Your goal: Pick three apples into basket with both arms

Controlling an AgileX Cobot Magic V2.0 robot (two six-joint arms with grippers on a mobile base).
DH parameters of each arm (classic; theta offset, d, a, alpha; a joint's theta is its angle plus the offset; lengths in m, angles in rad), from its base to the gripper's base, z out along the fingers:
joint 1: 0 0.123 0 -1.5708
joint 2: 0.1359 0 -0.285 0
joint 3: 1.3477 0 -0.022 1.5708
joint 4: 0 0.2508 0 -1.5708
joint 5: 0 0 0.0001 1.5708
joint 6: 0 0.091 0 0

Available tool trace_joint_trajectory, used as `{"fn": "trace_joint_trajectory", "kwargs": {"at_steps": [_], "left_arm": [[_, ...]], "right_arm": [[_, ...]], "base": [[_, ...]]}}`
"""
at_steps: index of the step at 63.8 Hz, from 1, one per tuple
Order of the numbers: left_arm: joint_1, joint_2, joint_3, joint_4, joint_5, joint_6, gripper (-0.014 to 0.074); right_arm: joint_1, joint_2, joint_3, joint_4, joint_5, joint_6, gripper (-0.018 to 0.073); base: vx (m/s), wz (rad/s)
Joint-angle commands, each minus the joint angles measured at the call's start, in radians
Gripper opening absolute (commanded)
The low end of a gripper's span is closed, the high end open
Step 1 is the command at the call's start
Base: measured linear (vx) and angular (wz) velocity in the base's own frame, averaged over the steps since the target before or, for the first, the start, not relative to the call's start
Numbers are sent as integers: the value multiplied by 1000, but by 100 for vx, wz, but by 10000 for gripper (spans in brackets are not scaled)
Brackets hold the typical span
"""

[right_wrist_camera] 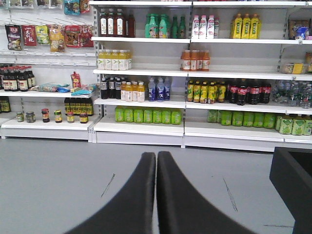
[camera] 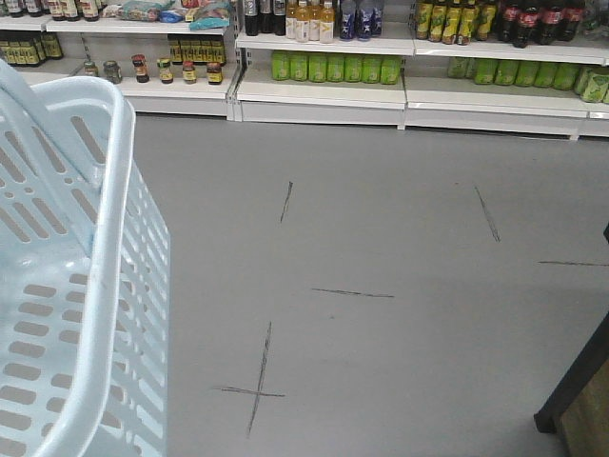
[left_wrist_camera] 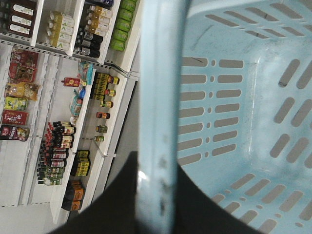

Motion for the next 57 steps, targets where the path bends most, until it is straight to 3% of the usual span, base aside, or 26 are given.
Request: {"fn": "trace_joint_trajectory", "kwargs": {"at_steps": [1,57], "left_arm": [[-6,-6,-30,34,-69,-8,-8],[-6,-6,-30,34,-69,-8,-8]], "right_arm": [[-8,-12,14,-7,-75,0,-9],[-8,-12,14,-7,-75,0,-9]], "base": [[14,5],[13,1]]}}
